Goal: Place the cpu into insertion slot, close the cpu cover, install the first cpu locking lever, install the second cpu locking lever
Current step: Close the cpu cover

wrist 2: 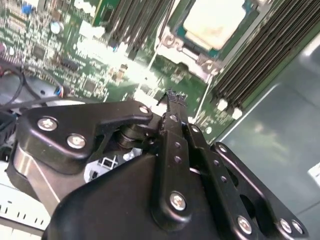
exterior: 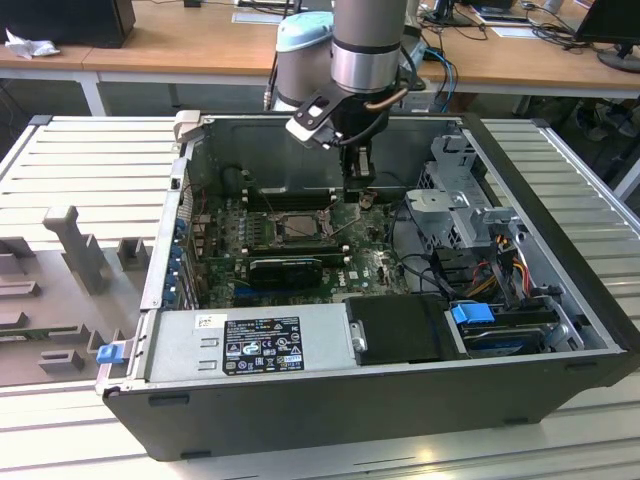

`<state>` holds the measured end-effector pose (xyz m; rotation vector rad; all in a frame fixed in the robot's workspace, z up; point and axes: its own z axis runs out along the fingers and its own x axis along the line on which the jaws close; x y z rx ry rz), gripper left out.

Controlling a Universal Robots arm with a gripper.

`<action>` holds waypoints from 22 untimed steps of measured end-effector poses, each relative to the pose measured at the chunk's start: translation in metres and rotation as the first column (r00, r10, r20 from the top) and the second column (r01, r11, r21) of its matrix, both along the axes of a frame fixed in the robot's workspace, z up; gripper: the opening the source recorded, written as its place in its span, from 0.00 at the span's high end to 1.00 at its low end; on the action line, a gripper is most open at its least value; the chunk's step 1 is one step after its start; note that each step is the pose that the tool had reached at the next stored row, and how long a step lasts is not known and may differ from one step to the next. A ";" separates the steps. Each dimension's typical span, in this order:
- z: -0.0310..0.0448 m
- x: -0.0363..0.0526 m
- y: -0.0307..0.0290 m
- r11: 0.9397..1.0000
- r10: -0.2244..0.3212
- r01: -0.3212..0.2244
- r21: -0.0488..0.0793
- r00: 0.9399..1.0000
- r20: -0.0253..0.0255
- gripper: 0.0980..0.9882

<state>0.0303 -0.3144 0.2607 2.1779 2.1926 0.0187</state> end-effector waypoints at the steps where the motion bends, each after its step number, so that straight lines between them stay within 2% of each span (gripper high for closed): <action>1: 0.0000 0.0033 0.0000 1.000 0.001 -0.001 0.000 1.000 0.000 0.99; 3: -0.0006 0.0116 0.0003 1.000 0.001 -0.001 0.000 1.000 -0.002 0.99; 4: -0.0017 0.0165 0.0005 1.000 0.002 -0.002 0.000 1.000 -0.006 0.99; 9: -0.0031 0.0277 0.0011 1.000 0.003 -0.003 0.000 1.000 -0.012 0.99; 15: -0.0096 0.0366 0.0027 1.000 0.006 -0.006 0.000 1.000 -0.024 0.99; 18: -0.0142 0.0383 0.0029 1.000 0.006 -0.006 0.000 1.000 -0.028 0.99; 19: -0.0156 0.0386 0.0029 1.000 0.007 -0.007 0.000 1.000 -0.031 0.99; 20: -0.0164 0.0386 0.0029 1.000 0.007 -0.007 0.000 0.999 -0.035 0.99; 21: -0.0167 0.0386 0.0029 1.000 0.007 -0.007 0.000 0.999 -0.046 0.99; 22: -0.0167 0.0386 0.0029 1.000 0.007 -0.007 0.000 0.998 -0.058 0.99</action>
